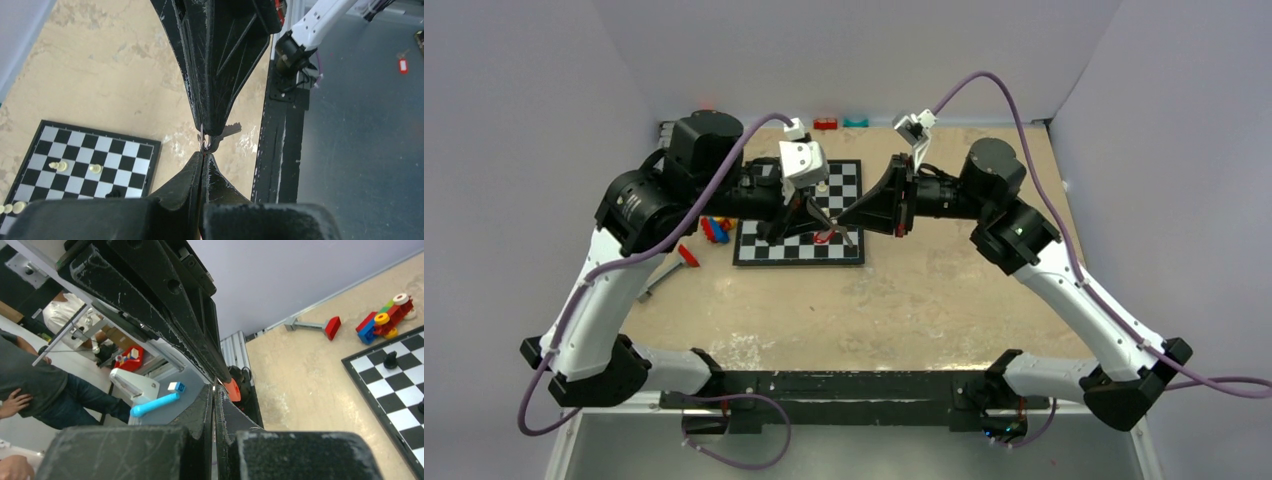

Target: Remove the keys from the keyring

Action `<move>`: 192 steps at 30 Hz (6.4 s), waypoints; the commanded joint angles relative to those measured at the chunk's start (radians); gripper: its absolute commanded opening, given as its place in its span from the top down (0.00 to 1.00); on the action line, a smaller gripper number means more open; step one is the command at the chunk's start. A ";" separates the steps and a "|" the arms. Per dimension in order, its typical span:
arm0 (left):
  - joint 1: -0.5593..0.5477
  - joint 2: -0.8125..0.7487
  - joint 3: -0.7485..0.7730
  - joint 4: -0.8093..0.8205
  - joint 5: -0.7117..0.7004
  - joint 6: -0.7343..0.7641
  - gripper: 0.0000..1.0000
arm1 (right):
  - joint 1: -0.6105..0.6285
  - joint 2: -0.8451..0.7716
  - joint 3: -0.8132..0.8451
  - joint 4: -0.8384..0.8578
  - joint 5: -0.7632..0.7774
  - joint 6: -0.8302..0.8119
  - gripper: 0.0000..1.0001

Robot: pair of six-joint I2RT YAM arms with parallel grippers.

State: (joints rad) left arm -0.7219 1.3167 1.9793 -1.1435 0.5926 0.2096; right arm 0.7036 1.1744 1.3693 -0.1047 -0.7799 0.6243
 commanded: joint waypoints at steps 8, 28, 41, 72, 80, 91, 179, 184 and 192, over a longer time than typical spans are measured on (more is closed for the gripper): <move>-0.041 0.102 0.035 -0.087 -0.093 0.061 1.00 | 0.019 0.021 0.060 -0.017 -0.025 -0.028 1.00; -0.008 -0.061 -0.097 0.099 -0.229 -0.011 0.45 | 0.021 -0.008 0.017 0.026 -0.008 -0.012 1.00; 0.063 -0.249 -0.354 0.318 -0.277 -0.149 0.12 | 0.020 -0.031 -0.017 0.053 0.052 -0.013 1.00; 0.070 -0.312 -0.872 0.438 -0.564 -0.678 0.04 | 0.013 0.018 -0.638 0.168 0.574 0.374 1.00; 0.071 -0.287 -0.916 0.476 -0.569 -0.707 0.00 | 0.047 0.055 -0.769 0.262 0.672 0.441 1.00; 0.071 -0.304 -0.938 0.459 -0.657 -0.717 0.00 | 0.094 0.161 -0.901 0.389 0.734 0.528 1.00; 0.070 -0.869 -1.061 0.338 -1.096 -0.489 0.00 | 0.117 -0.499 -0.638 -0.121 1.366 -0.042 0.10; 0.071 -0.866 -1.068 0.343 -1.084 -0.490 0.00 | 0.116 -0.512 -0.636 -0.138 1.370 -0.023 0.10; 0.071 -0.878 -1.072 0.347 -1.089 -0.490 0.00 | 0.117 -0.519 -0.625 -0.199 1.396 0.002 0.11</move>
State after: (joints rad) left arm -0.6548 0.4442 0.9176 -0.8131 -0.4805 -0.2947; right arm 0.8181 0.6712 0.7181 -0.2913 0.5632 0.6163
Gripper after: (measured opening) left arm 0.997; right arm 0.890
